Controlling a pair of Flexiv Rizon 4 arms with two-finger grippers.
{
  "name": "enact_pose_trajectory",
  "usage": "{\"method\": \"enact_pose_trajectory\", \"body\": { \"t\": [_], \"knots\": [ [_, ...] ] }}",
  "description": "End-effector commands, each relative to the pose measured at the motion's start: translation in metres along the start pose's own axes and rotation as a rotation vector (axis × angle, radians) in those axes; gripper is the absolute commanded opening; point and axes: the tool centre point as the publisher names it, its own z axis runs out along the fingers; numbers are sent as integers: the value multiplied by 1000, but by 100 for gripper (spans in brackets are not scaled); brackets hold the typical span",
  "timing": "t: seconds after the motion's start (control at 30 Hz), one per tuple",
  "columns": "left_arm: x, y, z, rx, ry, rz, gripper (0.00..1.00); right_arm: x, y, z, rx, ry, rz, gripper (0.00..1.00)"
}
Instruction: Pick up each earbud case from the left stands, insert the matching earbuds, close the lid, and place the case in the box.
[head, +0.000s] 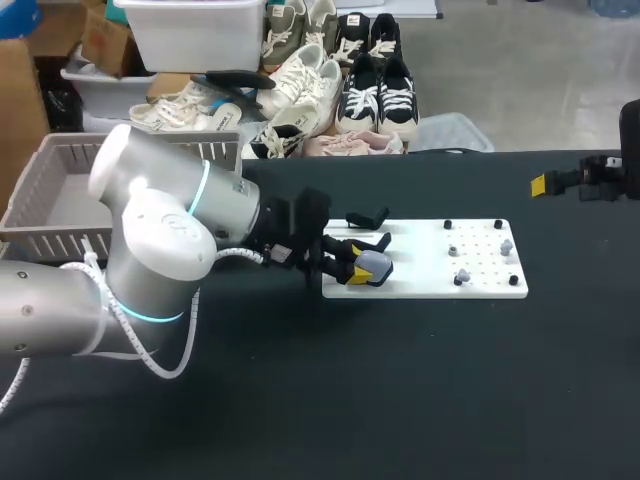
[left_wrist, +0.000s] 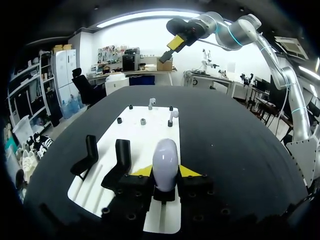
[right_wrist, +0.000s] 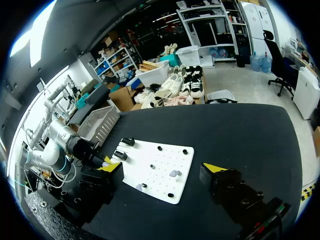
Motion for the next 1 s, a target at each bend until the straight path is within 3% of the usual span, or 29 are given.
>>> {"method": "enact_pose_trajectory", "body": {
  "t": [0.03, 0.37, 0.7, 1.0],
  "knots": [
    [1, 2, 0, 0, -3, -6, 0, 0, 0, 0, 0, 0, 0, 100],
    [-8, -3, -17, 21, -42, -1, 0, 0, 0, 0, 0, 0, 0, 100],
    [-47, -16, -37, 16, -168, 35, 0, 0, 0, 0, 0, 0, 0, 100],
    [-86, -32, -44, -32, -317, 132, 0, 0, 0, 0, 0, 0, 0, 100]
  ]
}}
